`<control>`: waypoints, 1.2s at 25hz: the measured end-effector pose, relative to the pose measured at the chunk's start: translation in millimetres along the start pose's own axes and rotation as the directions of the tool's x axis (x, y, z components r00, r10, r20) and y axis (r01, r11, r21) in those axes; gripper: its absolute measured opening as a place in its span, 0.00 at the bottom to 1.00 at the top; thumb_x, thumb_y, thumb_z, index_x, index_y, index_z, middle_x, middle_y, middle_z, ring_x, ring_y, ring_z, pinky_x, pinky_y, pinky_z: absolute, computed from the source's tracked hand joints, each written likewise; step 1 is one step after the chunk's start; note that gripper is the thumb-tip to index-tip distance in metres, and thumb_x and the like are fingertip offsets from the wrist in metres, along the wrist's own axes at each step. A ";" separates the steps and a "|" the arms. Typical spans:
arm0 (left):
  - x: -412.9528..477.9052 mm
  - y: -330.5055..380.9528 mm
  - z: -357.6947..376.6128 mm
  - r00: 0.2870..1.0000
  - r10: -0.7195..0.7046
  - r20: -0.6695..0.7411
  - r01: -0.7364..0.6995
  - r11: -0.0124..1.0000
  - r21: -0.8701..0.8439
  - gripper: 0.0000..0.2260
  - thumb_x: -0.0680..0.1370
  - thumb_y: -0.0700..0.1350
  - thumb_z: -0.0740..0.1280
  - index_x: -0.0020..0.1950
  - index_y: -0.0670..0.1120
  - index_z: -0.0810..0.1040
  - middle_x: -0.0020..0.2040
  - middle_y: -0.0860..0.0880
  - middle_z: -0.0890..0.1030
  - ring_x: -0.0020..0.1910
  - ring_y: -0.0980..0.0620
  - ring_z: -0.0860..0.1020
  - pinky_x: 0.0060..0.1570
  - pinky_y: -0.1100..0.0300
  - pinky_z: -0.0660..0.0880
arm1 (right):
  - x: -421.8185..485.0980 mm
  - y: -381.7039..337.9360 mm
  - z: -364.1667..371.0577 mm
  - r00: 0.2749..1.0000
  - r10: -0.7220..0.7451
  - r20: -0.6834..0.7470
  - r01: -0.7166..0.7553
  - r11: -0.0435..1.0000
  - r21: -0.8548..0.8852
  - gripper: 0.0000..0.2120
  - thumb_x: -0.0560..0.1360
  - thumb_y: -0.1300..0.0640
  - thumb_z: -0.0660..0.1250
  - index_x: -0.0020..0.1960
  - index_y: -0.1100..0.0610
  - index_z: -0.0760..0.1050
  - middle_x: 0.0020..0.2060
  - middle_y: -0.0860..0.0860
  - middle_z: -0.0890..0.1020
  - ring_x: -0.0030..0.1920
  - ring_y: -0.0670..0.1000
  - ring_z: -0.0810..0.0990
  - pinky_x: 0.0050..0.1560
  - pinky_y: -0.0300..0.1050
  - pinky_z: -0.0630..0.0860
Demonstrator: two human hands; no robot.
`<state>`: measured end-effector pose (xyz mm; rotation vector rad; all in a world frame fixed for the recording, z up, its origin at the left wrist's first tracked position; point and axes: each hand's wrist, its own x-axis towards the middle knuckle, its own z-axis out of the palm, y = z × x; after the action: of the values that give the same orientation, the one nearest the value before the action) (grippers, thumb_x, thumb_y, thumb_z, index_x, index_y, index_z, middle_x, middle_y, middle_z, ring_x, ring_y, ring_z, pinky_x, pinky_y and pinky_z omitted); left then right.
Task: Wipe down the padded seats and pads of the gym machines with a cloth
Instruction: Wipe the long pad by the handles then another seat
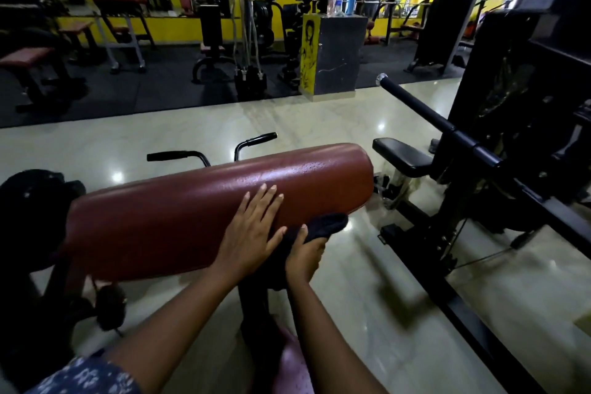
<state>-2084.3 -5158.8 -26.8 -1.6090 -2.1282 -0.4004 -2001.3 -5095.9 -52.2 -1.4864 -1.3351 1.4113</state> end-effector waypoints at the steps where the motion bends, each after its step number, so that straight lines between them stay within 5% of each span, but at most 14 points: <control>1: -15.8 -2.0 -1.5 1.000 -0.022 0.007 0.023 1.000 -0.022 0.26 0.77 0.55 0.54 0.70 0.41 0.69 0.70 0.42 0.70 0.72 0.48 0.62 0.72 0.54 0.48 | -10.3 6.7 -0.1 0.998 -0.035 0.048 0.037 0.999 -0.036 0.24 0.81 0.50 0.56 0.71 0.63 0.59 0.66 0.61 0.70 0.64 0.61 0.71 0.61 0.48 0.67; 5: -79.3 1.6 -7.4 0.986 -0.160 0.044 0.166 0.964 -0.209 0.27 0.78 0.56 0.51 0.71 0.43 0.67 0.72 0.44 0.69 0.74 0.50 0.59 0.74 0.57 0.46 | -47.8 37.7 -21.2 0.931 -0.237 0.279 0.275 0.956 -0.106 0.20 0.80 0.54 0.58 0.71 0.55 0.63 0.61 0.52 0.76 0.60 0.52 0.75 0.55 0.42 0.69; 9: -121.9 18.3 -4.9 0.903 -0.381 0.198 0.428 0.759 -0.491 0.32 0.75 0.61 0.48 0.73 0.45 0.64 0.74 0.47 0.64 0.75 0.51 0.57 0.75 0.56 0.47 | -59.5 56.8 -45.7 0.776 -0.351 0.525 0.508 0.840 -0.189 0.19 0.79 0.55 0.60 0.70 0.52 0.66 0.62 0.51 0.77 0.60 0.51 0.76 0.57 0.43 0.71; 14: -165.5 45.3 6.8 0.699 -0.608 0.377 0.675 0.387 -0.628 0.20 0.81 0.45 0.59 0.72 0.43 0.65 0.72 0.44 0.67 0.72 0.47 0.64 0.71 0.52 0.60 | -43.7 71.1 -60.4 0.599 -0.250 0.761 0.685 0.652 -0.325 0.23 0.78 0.55 0.62 0.72 0.52 0.64 0.64 0.55 0.75 0.62 0.55 0.74 0.59 0.48 0.70; 17: -183.2 61.2 20.3 0.560 -0.703 0.439 0.769 0.244 -0.592 0.20 0.81 0.46 0.58 0.72 0.43 0.65 0.71 0.43 0.68 0.71 0.46 0.66 0.68 0.55 0.62 | -23.6 81.8 -59.7 0.481 -0.183 0.857 0.756 0.581 -0.300 0.24 0.78 0.55 0.62 0.73 0.53 0.63 0.65 0.56 0.73 0.64 0.56 0.73 0.59 0.45 0.68; 22: -177.7 92.1 50.2 0.202 -0.872 0.445 0.828 -0.090 -0.553 0.19 0.81 0.48 0.58 0.72 0.44 0.66 0.71 0.43 0.69 0.69 0.45 0.68 0.67 0.55 0.64 | 29.7 100.6 -52.0 0.256 -0.106 0.961 0.803 0.576 -0.150 0.24 0.80 0.54 0.60 0.74 0.54 0.60 0.69 0.55 0.69 0.67 0.55 0.70 0.56 0.35 0.62; 25: -169.0 140.3 55.2 -0.110 -0.914 0.391 0.745 -0.337 -0.576 0.18 0.82 0.46 0.57 0.71 0.43 0.67 0.70 0.43 0.70 0.68 0.46 0.69 0.66 0.56 0.64 | 57.8 113.6 -57.3 0.076 -0.043 0.996 0.806 0.590 -0.036 0.24 0.80 0.52 0.59 0.74 0.55 0.60 0.69 0.56 0.69 0.67 0.56 0.70 0.62 0.42 0.65; 30: -183.4 231.5 67.2 -0.436 -0.865 0.249 0.610 -0.488 -0.624 0.17 0.82 0.46 0.57 0.70 0.44 0.69 0.69 0.46 0.70 0.69 0.46 0.68 0.71 0.52 0.61 | 81.9 130.7 -87.5 -0.233 0.029 0.972 0.864 0.466 0.193 0.24 0.80 0.52 0.60 0.74 0.54 0.60 0.69 0.57 0.68 0.66 0.57 0.70 0.62 0.45 0.66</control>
<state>-1832.2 -5214.0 -185.4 1.0616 -2.3076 -1.8675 -1897.6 -5034.4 -182.3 0.5514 -3.1338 1.2665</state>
